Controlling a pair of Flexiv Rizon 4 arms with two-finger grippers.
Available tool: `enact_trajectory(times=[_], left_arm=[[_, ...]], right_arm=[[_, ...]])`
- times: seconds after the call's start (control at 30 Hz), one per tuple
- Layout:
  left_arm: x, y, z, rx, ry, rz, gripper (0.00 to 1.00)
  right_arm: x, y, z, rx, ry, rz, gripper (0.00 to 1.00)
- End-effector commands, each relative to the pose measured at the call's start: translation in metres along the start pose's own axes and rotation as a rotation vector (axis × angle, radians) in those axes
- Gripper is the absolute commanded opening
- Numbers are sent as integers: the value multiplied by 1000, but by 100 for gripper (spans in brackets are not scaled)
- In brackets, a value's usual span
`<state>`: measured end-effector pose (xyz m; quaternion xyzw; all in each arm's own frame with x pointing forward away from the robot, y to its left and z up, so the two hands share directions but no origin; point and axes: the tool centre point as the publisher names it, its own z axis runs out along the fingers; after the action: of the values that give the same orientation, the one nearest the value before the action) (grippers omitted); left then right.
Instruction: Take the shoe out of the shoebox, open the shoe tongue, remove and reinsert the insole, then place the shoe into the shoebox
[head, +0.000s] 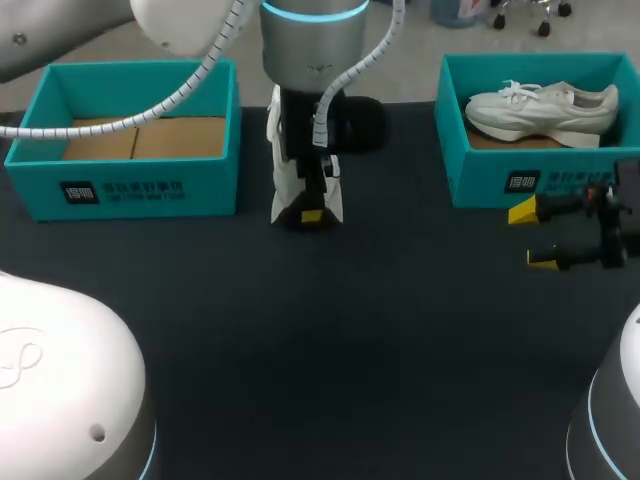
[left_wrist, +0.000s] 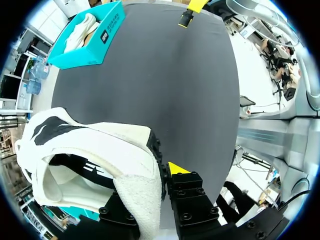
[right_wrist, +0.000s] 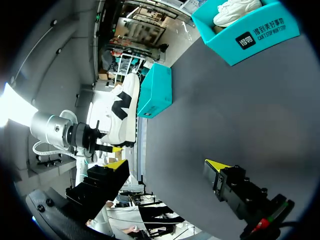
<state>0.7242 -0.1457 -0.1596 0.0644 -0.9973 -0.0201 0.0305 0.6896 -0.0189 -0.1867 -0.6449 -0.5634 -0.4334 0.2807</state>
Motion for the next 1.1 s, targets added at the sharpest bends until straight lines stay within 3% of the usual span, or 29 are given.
enact_trajectory(times=[0.03,0.47,1.1], left_arm=[[-9,15,0,3,-2,-5,0],[-50,83,3,-2,4,-102,0],[-83,189,3,28,34,-178,0]], right_arm=[[0,-1,0,-3,-2,1,100],[0,-1,0,-3,-2,1,100],[0,-1,0,-3,-2,1,100]])
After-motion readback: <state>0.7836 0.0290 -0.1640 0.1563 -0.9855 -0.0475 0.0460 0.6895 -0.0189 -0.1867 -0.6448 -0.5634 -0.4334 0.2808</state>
